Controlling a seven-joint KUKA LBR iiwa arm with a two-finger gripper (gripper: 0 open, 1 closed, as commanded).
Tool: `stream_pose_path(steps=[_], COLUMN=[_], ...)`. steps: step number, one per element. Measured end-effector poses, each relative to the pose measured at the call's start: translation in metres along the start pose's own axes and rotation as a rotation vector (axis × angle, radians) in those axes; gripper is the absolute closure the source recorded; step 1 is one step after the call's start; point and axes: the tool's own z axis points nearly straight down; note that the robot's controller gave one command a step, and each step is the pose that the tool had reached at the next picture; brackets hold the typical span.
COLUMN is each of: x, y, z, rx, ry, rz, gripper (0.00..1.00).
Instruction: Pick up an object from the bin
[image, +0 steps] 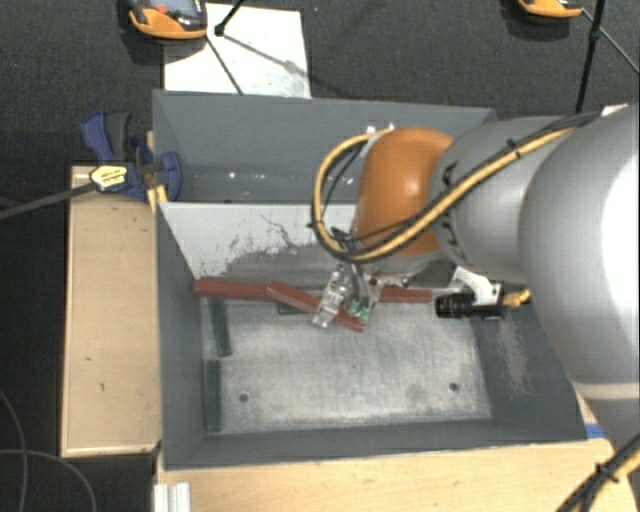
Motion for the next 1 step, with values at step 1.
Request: stream_pose_path(steps=[1], x=[0.0196], y=[-0.0033], z=[-0.0372], rx=[0.006], ry=[0.007], rz=[-0.019], gripper=[1.00])
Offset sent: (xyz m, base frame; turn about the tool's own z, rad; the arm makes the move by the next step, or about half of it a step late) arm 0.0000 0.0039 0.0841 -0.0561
